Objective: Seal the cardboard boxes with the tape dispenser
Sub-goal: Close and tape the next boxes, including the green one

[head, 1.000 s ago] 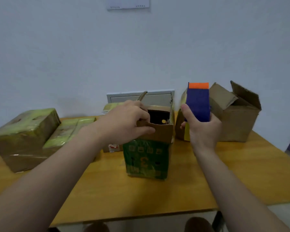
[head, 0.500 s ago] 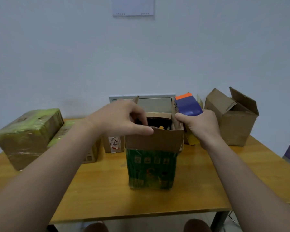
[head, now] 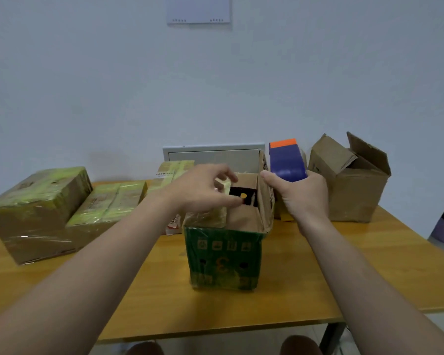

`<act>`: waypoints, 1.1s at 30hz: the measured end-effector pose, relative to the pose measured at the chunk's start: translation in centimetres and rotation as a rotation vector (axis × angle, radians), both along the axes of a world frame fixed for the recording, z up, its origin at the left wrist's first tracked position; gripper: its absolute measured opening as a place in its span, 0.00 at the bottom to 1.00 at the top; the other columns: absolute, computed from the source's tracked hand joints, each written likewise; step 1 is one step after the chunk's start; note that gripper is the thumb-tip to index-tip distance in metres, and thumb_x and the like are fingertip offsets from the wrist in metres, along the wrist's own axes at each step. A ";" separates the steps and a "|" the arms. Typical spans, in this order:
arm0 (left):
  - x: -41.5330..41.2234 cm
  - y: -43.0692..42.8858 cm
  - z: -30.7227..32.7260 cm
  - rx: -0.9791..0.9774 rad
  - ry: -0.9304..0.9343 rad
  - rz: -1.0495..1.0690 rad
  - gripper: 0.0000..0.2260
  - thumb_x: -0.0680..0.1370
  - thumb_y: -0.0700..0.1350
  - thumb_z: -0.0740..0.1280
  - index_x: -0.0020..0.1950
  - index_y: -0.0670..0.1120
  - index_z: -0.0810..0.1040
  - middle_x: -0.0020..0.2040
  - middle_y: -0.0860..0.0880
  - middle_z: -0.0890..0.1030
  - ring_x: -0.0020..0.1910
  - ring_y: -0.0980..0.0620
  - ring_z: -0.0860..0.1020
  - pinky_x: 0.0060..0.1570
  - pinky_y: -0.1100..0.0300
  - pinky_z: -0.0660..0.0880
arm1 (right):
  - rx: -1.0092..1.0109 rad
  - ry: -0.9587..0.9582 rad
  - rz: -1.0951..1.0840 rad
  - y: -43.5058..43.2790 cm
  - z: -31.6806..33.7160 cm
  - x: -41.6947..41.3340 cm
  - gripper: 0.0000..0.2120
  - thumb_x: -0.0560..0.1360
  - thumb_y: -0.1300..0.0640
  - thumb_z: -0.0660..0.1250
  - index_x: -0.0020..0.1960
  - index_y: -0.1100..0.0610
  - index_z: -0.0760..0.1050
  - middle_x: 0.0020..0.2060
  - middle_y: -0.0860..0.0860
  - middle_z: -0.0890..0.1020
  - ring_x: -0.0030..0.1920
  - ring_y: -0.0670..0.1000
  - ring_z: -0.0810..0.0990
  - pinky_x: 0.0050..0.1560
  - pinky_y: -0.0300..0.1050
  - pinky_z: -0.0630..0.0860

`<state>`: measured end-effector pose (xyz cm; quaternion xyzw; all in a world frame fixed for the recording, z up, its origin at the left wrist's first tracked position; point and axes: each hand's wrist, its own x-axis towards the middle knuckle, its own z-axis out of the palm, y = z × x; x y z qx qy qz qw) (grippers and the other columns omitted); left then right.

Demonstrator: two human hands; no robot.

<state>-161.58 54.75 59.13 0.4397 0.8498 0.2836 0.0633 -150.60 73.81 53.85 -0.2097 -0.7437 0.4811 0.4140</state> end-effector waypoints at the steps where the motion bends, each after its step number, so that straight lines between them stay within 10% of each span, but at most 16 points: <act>1: -0.7 -0.6 -0.5 0.022 -0.050 -0.021 0.21 0.69 0.61 0.71 0.61 0.58 0.79 0.63 0.55 0.80 0.61 0.55 0.80 0.61 0.47 0.80 | 0.026 -0.008 0.011 -0.4 0.2 0.0 0.23 0.66 0.34 0.76 0.49 0.49 0.76 0.43 0.46 0.82 0.43 0.48 0.83 0.40 0.43 0.81; 5: -3.0 -2.8 -1.9 0.009 -0.126 -0.093 0.20 0.74 0.41 0.71 0.63 0.58 0.76 0.66 0.58 0.79 0.68 0.60 0.76 0.66 0.54 0.76 | 0.154 -0.104 0.042 -1.9 1.0 -0.8 0.29 0.62 0.27 0.73 0.48 0.49 0.77 0.42 0.45 0.83 0.42 0.47 0.83 0.42 0.46 0.82; 10: -3.3 -4.0 -4.2 0.063 -0.045 -0.065 0.34 0.76 0.51 0.64 0.79 0.71 0.58 0.82 0.59 0.61 0.78 0.53 0.65 0.72 0.47 0.66 | 0.345 -0.341 -0.045 -3.4 1.0 -2.4 0.30 0.63 0.30 0.77 0.50 0.52 0.74 0.41 0.47 0.81 0.38 0.48 0.80 0.33 0.42 0.73; 17: -2.8 -2.6 -5.9 0.032 -0.006 -0.075 0.22 0.83 0.53 0.57 0.76 0.67 0.69 0.82 0.61 0.61 0.79 0.62 0.55 0.76 0.52 0.54 | 0.378 -0.468 -0.062 -2.4 1.4 -2.3 0.30 0.63 0.30 0.77 0.46 0.55 0.74 0.39 0.50 0.81 0.37 0.50 0.79 0.33 0.44 0.70; 25: 0.3 -1.3 -2.2 -0.316 0.214 0.004 0.37 0.70 0.72 0.58 0.78 0.59 0.68 0.76 0.49 0.68 0.72 0.45 0.66 0.67 0.44 0.70 | -0.002 -0.061 0.190 -3.2 4.8 -0.3 0.23 0.78 0.41 0.68 0.41 0.62 0.81 0.30 0.56 0.83 0.30 0.56 0.83 0.37 0.51 0.78; 29: 1.1 -2.4 0.4 -0.519 0.193 -0.058 0.46 0.61 0.72 0.61 0.81 0.63 0.63 0.77 0.51 0.67 0.75 0.46 0.66 0.70 0.44 0.69 | -0.138 0.128 0.342 -3.4 6.9 0.4 0.20 0.78 0.51 0.67 0.28 0.52 0.83 0.25 0.51 0.81 0.24 0.47 0.79 0.26 0.36 0.73; 33: 0.5 -3.7 1.6 -0.665 0.124 -0.099 0.52 0.61 0.59 0.77 0.82 0.67 0.56 0.82 0.57 0.53 0.81 0.46 0.56 0.75 0.44 0.65 | -0.247 0.108 0.483 -2.9 7.1 0.1 0.20 0.79 0.47 0.63 0.33 0.49 0.86 0.32 0.56 0.85 0.32 0.52 0.83 0.36 0.44 0.80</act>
